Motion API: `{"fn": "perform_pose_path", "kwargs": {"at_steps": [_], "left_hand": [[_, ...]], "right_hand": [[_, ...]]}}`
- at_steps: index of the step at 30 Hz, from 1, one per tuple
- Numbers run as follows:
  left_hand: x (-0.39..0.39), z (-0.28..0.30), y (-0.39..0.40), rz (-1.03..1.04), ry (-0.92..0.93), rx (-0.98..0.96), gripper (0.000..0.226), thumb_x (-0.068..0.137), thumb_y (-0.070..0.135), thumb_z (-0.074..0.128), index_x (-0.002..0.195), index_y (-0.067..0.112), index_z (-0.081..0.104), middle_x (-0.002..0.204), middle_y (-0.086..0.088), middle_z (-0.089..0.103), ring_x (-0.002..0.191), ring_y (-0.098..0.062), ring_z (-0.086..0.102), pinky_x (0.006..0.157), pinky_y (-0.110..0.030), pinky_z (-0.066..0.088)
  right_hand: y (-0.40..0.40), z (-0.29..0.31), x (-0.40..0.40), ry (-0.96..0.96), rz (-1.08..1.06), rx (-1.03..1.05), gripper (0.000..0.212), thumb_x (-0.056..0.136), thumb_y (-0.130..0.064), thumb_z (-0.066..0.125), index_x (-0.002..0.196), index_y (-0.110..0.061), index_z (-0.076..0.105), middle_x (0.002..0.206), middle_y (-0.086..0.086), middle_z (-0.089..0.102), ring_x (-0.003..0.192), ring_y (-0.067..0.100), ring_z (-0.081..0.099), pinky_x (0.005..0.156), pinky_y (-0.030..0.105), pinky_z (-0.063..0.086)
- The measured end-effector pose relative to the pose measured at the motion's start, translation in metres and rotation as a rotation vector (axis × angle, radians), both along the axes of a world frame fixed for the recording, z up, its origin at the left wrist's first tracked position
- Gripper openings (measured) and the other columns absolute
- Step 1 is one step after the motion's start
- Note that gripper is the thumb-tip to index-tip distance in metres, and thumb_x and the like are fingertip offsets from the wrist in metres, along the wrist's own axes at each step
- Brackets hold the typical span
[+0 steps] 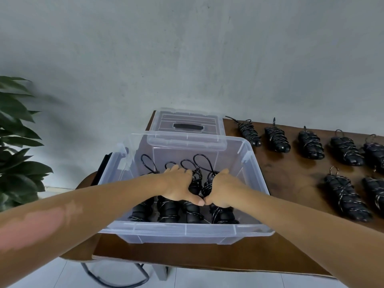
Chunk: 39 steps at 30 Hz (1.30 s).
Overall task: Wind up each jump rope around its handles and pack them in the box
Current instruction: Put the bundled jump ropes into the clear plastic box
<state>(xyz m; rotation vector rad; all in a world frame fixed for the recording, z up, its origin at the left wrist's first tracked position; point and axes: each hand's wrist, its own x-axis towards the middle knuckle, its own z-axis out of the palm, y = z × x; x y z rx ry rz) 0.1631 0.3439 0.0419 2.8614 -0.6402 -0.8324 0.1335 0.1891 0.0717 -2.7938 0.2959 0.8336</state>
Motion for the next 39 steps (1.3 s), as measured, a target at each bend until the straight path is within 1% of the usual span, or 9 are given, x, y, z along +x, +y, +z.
{"fn": "perform_pose_path", "kwargs": {"at_steps": [6, 11, 13, 17, 25, 30, 34, 37, 39], "left_hand": [[-0.002, 0.0, -0.005, -0.033, -0.018, 0.0, 0.089, 0.091, 0.073, 0.057, 0.142, 0.003, 0.04, 0.099, -0.004, 0.052, 0.116, -0.029, 0.05, 0.086, -0.036, 0.038], [0.007, 0.004, -0.011, -0.002, 0.079, 0.115, 0.104, 0.09, 0.076, 0.055, 0.16, 0.008, 0.02, 0.146, -0.018, 0.05, 0.139, -0.036, 0.039, 0.108, -0.046, 0.041], [0.01, 0.006, -0.014, 0.01, 0.12, 0.136, 0.102, 0.09, 0.075, 0.058, 0.159, 0.008, 0.022, 0.147, -0.018, 0.048, 0.136, -0.035, 0.042, 0.108, -0.046, 0.043], [0.011, 0.015, -0.015, -0.055, 0.077, 0.125, 0.086, 0.087, 0.072, 0.065, 0.139, 0.005, 0.052, 0.126, -0.004, 0.059, 0.112, -0.028, 0.057, 0.09, -0.037, 0.048], [0.015, 0.036, -0.013, -0.183, -0.248, 0.101, 0.062, 0.073, 0.07, 0.08, 0.077, 0.014, 0.053, 0.074, 0.002, 0.055, 0.064, -0.017, 0.051, 0.053, -0.03, 0.034], [0.018, 0.032, -0.015, -0.22, -0.3, -0.302, 0.025, 0.088, 0.033, 0.081, 0.091, 0.012, 0.069, 0.089, -0.001, 0.072, 0.086, -0.022, 0.065, 0.079, -0.042, 0.055], [0.013, 0.018, -0.022, -0.271, -0.16, -0.498, 0.028, 0.088, 0.018, 0.079, 0.114, 0.016, 0.067, 0.109, 0.006, 0.069, 0.101, -0.014, 0.059, 0.091, -0.035, 0.047], [0.016, 0.013, -0.019, -0.285, -0.102, -0.424, 0.027, 0.091, 0.025, 0.079, 0.113, 0.021, 0.062, 0.098, 0.011, 0.058, 0.097, -0.014, 0.056, 0.078, -0.026, 0.042], [0.018, 0.012, -0.017, -0.282, -0.095, -0.352, 0.029, 0.095, 0.031, 0.075, 0.12, 0.024, 0.063, 0.106, 0.006, 0.056, 0.107, -0.02, 0.057, 0.081, -0.031, 0.043]], "right_hand": [[-0.004, 0.008, 0.001, 0.091, 0.011, 0.128, 0.051, 0.098, -0.021, 0.059, 0.138, 0.005, 0.04, 0.138, 0.018, 0.045, 0.113, 0.035, 0.064, 0.093, 0.04, 0.057], [-0.006, 0.003, 0.003, 0.029, 0.048, 0.196, 0.014, 0.089, -0.01, 0.066, 0.095, -0.004, 0.054, 0.117, 0.023, 0.063, 0.12, 0.043, 0.06, 0.087, 0.04, 0.05], [-0.005, 0.002, 0.003, 0.044, 0.04, 0.18, 0.019, 0.091, -0.015, 0.068, 0.084, -0.006, 0.053, 0.105, 0.017, 0.062, 0.117, 0.04, 0.064, 0.078, 0.034, 0.049], [-0.004, 0.005, 0.0, 0.106, -0.05, 0.156, 0.049, 0.097, -0.033, 0.069, 0.125, 0.003, 0.053, 0.12, 0.019, 0.071, 0.099, 0.03, 0.075, 0.055, 0.024, 0.047], [-0.002, -0.005, 0.003, 0.135, -0.12, 0.363, 0.055, 0.089, -0.018, 0.078, 0.132, 0.003, 0.051, 0.128, 0.017, 0.065, 0.095, 0.038, 0.074, 0.09, 0.05, 0.06], [-0.003, -0.001, 0.007, 0.197, -0.019, 0.33, 0.027, 0.1, -0.005, 0.054, 0.126, -0.002, 0.056, 0.113, 0.013, 0.066, 0.096, 0.033, 0.072, 0.059, 0.032, 0.056], [-0.006, 0.009, 0.011, 0.245, -0.005, 0.281, 0.048, 0.1, -0.016, 0.064, 0.141, 0.0, 0.045, 0.129, 0.017, 0.062, 0.101, 0.032, 0.072, 0.09, 0.043, 0.059], [-0.011, 0.023, 0.017, 0.192, 0.054, 0.222, 0.018, 0.101, -0.021, 0.062, 0.101, -0.003, 0.061, 0.077, 0.003, 0.059, 0.063, 0.014, 0.058, 0.06, 0.021, 0.047], [-0.008, 0.049, 0.018, 0.151, 0.178, 0.176, 0.022, 0.103, -0.024, 0.057, 0.101, -0.006, 0.069, 0.072, -0.005, 0.058, 0.067, 0.011, 0.057, 0.058, 0.014, 0.038]]}}
